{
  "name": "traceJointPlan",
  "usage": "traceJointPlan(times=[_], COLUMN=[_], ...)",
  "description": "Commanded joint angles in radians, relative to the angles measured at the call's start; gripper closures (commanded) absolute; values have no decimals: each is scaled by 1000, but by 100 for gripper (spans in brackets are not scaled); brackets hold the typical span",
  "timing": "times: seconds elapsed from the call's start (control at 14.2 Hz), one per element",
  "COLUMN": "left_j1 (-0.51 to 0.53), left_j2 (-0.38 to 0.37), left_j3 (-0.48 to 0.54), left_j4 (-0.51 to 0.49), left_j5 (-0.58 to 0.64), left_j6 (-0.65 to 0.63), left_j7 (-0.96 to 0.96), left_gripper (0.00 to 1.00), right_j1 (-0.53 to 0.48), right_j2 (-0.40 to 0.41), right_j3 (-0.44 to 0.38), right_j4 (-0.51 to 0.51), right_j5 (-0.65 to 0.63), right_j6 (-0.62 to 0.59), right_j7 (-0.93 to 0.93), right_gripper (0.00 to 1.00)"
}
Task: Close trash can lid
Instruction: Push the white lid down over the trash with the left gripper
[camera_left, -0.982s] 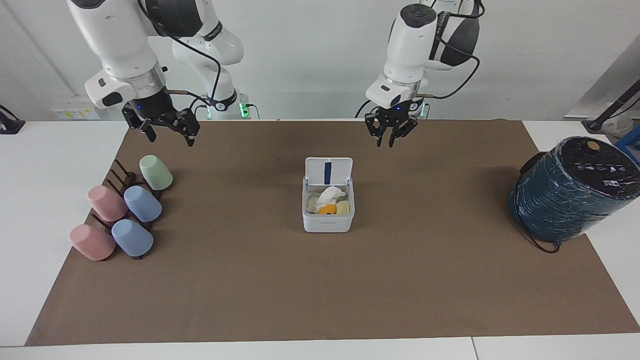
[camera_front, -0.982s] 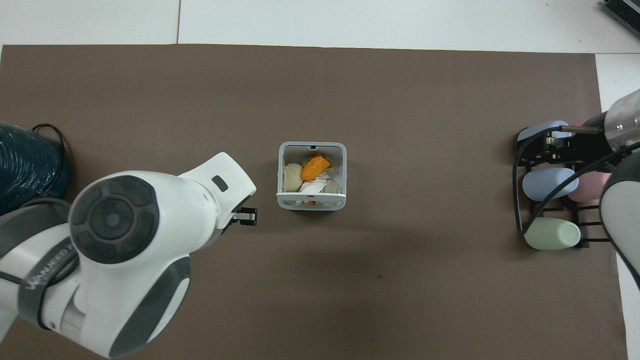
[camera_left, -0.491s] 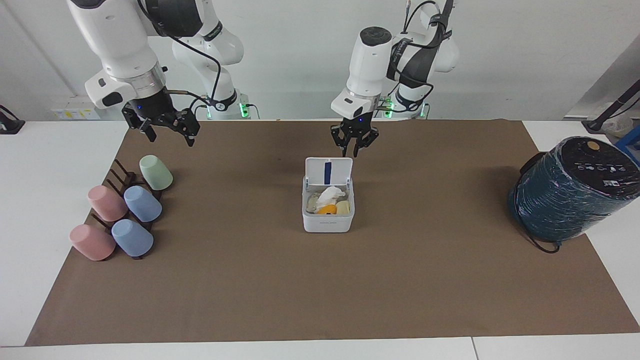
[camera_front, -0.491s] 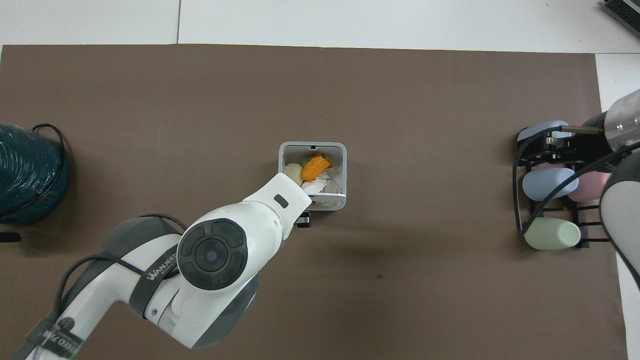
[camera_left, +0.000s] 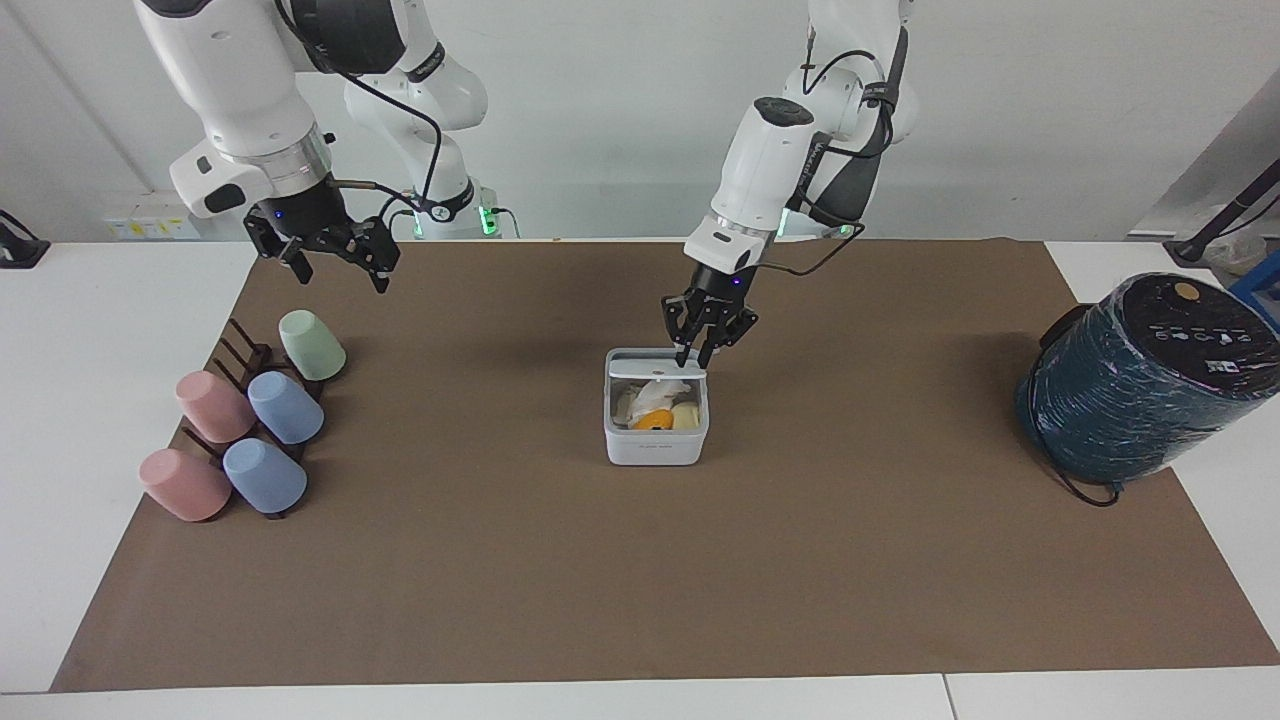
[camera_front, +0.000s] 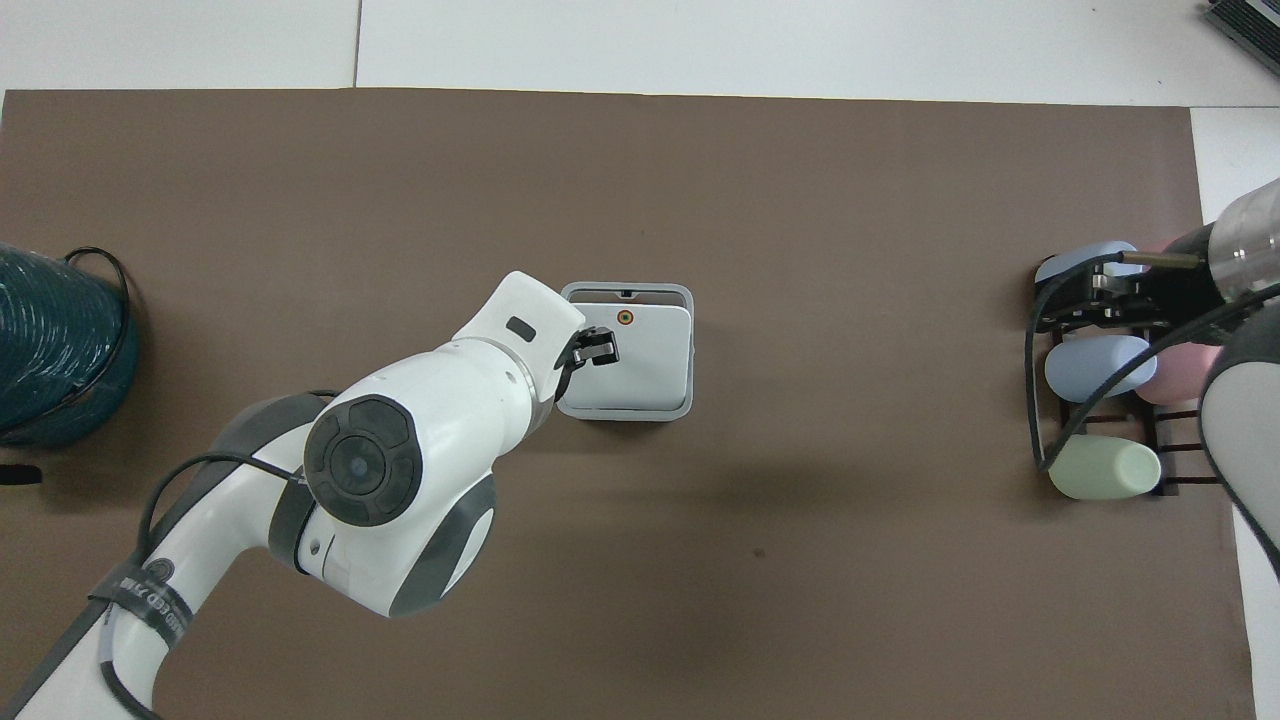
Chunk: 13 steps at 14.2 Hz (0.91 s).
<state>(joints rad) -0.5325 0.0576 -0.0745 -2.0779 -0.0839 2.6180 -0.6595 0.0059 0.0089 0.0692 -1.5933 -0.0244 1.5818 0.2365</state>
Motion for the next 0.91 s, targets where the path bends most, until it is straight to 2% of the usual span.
traceJointPlan(times=[0.0, 0.14, 0.42, 0.84], left_j1=[2, -4, -12, -12], left_j2=[45, 62, 195, 260], left_j3=[-5, -5, -5, -4], left_j4=[39, 39, 111, 121], left_j5=[-19, -19, -19, -17], left_j6=[23, 37, 112, 155], left_j7=[-3, -3, -11, -9], left_gripper=[66, 69, 69, 70], right_j1=[-14, -14, -14, -14], right_j2=[-10, -10, -10, -10], right_j3=[7, 7, 7, 7], right_j4=[-14, -14, -14, -14], right_j5=[6, 6, 6, 6], right_j6=[9, 9, 9, 9], right_j7=[-23, -23, -23, -23], right_gripper=[0, 0, 0, 0])
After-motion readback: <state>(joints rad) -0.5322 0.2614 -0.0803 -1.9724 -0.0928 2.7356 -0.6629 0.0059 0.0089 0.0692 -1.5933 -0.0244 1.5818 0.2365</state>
